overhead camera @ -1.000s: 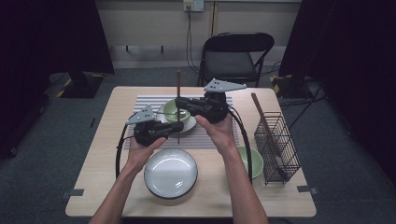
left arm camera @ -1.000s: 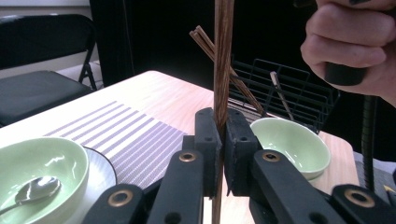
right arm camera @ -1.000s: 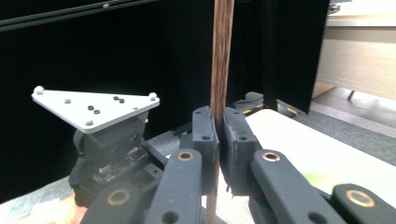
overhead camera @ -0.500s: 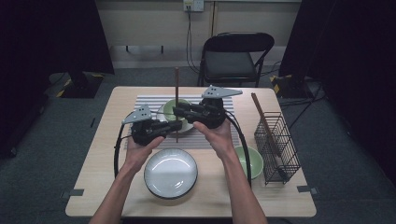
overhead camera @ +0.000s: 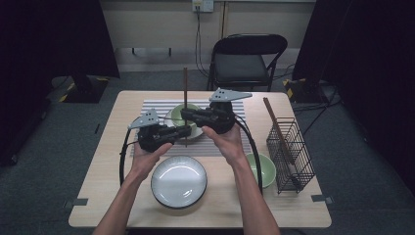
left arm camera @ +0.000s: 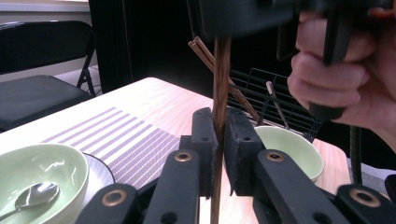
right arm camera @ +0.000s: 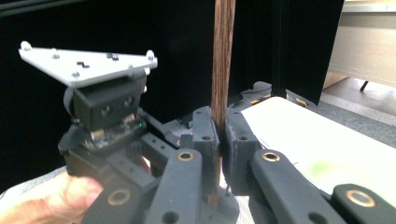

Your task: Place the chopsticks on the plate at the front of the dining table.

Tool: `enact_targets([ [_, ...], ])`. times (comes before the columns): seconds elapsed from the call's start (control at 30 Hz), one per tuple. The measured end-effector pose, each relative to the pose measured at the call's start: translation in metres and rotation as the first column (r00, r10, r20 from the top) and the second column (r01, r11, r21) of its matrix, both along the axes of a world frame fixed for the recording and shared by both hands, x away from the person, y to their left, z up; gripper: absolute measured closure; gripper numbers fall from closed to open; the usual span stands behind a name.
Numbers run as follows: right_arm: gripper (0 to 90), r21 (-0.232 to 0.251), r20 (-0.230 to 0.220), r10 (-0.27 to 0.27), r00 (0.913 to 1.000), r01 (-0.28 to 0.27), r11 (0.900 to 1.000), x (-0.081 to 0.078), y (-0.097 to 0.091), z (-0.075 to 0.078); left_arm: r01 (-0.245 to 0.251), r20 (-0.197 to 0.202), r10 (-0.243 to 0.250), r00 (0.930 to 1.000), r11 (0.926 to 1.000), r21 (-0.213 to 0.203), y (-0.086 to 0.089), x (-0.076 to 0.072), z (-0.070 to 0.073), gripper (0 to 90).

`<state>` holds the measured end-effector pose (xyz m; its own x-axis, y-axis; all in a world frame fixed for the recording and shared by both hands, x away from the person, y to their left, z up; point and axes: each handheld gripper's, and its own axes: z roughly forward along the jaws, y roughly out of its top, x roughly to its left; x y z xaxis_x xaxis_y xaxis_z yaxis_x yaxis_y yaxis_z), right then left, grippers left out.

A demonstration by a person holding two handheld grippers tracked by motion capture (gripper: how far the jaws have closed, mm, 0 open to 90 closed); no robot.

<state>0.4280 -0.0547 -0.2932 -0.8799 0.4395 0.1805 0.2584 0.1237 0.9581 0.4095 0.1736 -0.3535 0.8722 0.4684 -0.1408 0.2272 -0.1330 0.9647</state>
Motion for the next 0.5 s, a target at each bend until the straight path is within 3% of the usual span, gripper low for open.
enact_targets([
  [0.2,85.2,0.012,0.003,-0.005,1.0,0.005,0.9999,0.0017,-0.0004,0.0067,-0.002,-0.015,0.002,0.9999,1.0,0.004,-0.0003,0.0005,-0.0071,79.2],
  [0.33,85.2,0.012,0.001,0.001,1.0,-0.001,0.9999,0.0023,0.002,0.0071,0.0,-0.021,-0.001,0.9998,0.9996,-0.029,0.0011,0.0009,-0.0077,79.0],
  [0.5,85.2,0.016,-0.013,0.01,0.9999,-0.009,0.9998,0.0023,0.0032,0.0039,0.005,-0.008,-0.005,1.0,0.9999,-0.012,0.0039,0.0002,-0.0071,85.5],
])
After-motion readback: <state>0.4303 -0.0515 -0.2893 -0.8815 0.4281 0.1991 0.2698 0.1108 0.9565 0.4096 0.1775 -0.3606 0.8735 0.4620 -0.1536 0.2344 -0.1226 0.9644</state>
